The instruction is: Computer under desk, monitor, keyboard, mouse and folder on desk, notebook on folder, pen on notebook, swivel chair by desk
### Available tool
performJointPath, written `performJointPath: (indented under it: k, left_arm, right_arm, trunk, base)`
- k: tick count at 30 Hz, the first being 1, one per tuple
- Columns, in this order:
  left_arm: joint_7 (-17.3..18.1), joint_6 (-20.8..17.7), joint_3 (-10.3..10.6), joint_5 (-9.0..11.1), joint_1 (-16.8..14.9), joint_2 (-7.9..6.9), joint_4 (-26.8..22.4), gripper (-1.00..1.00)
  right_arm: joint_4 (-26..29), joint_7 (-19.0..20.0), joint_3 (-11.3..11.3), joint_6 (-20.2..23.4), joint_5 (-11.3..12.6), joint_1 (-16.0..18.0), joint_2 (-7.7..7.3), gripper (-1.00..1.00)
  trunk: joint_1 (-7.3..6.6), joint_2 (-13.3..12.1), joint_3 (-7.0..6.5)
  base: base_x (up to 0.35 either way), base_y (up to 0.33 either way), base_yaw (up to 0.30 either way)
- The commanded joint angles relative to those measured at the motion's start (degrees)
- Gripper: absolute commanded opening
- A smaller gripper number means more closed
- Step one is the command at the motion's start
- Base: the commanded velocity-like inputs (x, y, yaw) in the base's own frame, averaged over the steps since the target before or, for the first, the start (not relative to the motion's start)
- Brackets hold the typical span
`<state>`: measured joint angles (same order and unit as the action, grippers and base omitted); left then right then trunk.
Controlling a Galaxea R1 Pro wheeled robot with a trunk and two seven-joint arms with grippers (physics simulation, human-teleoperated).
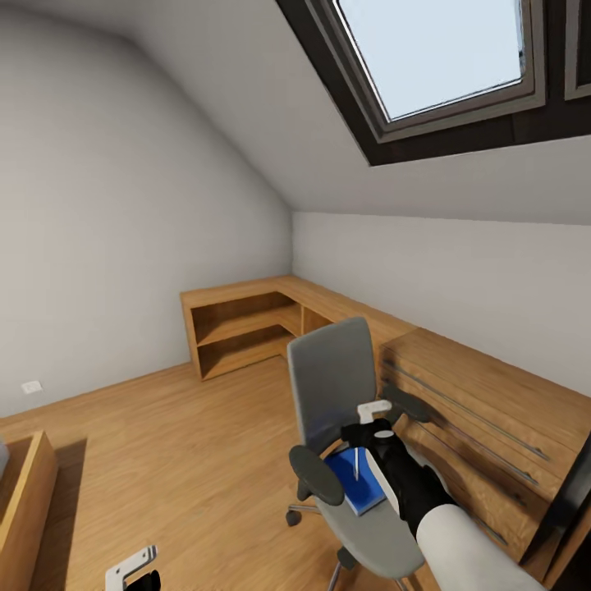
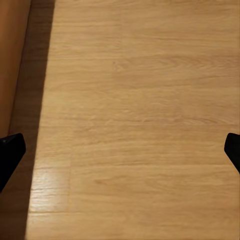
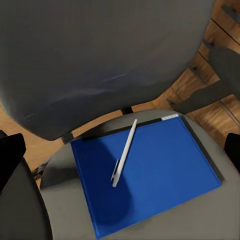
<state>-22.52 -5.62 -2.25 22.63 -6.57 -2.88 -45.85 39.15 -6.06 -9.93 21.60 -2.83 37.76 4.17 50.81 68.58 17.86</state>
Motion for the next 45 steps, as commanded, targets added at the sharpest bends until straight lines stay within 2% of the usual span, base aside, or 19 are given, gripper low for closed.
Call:
performJointPath:
  k: [1, 18, 26, 33, 45]
  left_arm:
    - [-0.24, -0.22, 0.04, 0.34, -0.02, -0.02, -0.12, 1.0]
    - [-0.22, -0.14, 0.06, 0.39, -0.02, 0.2, -0.46, 1.0]
    - [-0.23, -0.25, -0.23, 0.55, 0.0, 0.24, -6.21, 1.0]
    - [-0.24, -0.27, -0.42, 0.72, -0.02, 0.23, -8.05, 1.0]
    - [-0.39, -0.18, -0.3, 0.59, -0.02, 0.57, -8.19, 1.0]
  right_arm:
    - [-0.04, -0.15, -0.21, 0.39, -0.27, 0.03, -0.02, 1.0]
    - [-2.23, -0.44, -1.13, -1.08, -0.54, 0.03, -0.21, 1.0]
    - [-2.24, -0.49, -1.14, -1.04, -0.61, 0.03, -0.22, 1.0]
    - [-2.17, -0.58, -1.16, -1.02, -0.6, 0.03, -0.22, 1.0]
    - [-2.23, -0.62, -1.3, -0.87, -0.59, 0.03, -0.13, 1.0]
  trunk:
    - [0.0, 0.05, 0.08]
    - [0.0, 0.05, 0.09]
    - [0.0, 0.05, 0.09]
    - [1.54, 2.85, 1.34]
    - [4.18, 7.67, 3.5]
  base:
    - [0.002, 0.0, 0.018]
    - [0.047, -0.045, 0.003]
    - [0.002, -0.002, 0.0]
    - [0.0, 0.0, 0.0]
    - [0.0, 0.0, 0.0]
